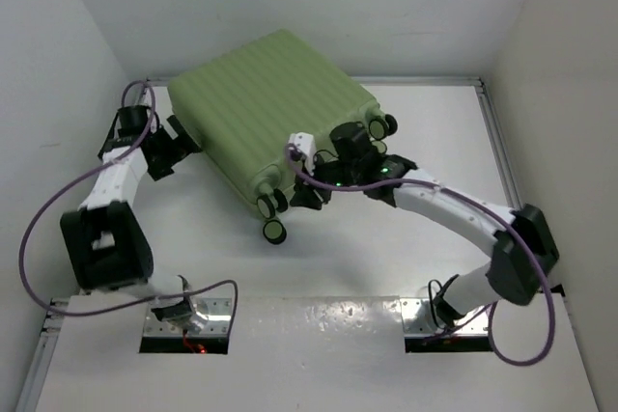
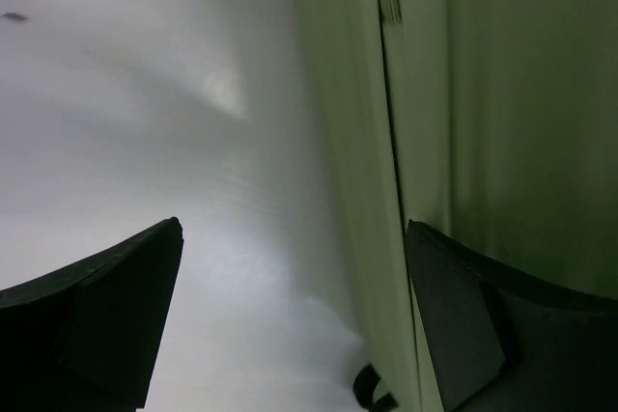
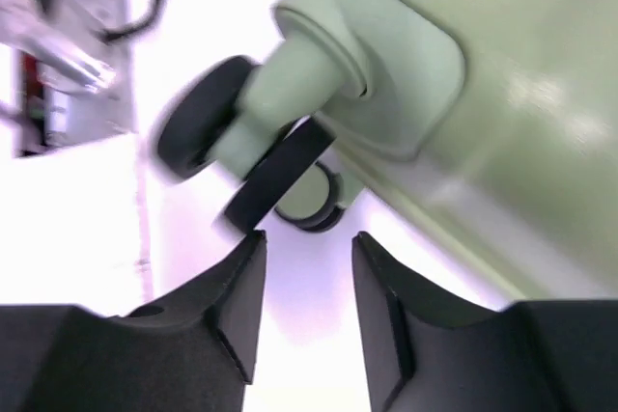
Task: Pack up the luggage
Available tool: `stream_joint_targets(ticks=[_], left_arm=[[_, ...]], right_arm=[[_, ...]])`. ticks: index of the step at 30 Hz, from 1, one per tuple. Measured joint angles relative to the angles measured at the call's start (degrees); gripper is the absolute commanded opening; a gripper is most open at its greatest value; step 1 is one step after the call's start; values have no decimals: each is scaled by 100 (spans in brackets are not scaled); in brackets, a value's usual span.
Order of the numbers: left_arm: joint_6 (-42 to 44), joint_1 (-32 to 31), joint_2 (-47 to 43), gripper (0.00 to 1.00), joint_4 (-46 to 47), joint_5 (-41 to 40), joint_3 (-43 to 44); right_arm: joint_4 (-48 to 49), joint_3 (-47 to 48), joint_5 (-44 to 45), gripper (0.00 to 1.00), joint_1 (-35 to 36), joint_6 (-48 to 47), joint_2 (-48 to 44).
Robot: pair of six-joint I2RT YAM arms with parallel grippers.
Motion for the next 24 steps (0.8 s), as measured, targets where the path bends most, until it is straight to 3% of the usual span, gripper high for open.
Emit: stream_joint_targets(ticks=[4, 8, 11, 14, 17, 20, 24], left_arm=[[-92, -144, 1661, 99, -317, 313, 1097], [175, -149, 3353, 99, -951, 715, 3217], [306, -232, 4437, 99, -219, 1169, 4468], [389, -402, 5036, 99, 409, 1349, 5073], [608, -472, 5095, 99, 754, 1353, 5090], [820, -476, 5018, 99, 999, 1449, 4857], [1115, -520, 4542, 99, 1305, 1362, 4142]], right_arm=[[-289, -96, -136, 46, -671, 243, -966], [-42, -103, 420, 46, -2319, 1021, -1899], [531, -94, 949, 45, -3613, 1661, -1943], [1123, 20, 1311, 42, -4509, 2369, -1300], [1554, 258, 1434, 39, -4964, 3001, -306], [1926, 557, 1298, 38, -5121, 3580, 927], [2044, 535, 866, 49, -4968, 3915, 2098]])
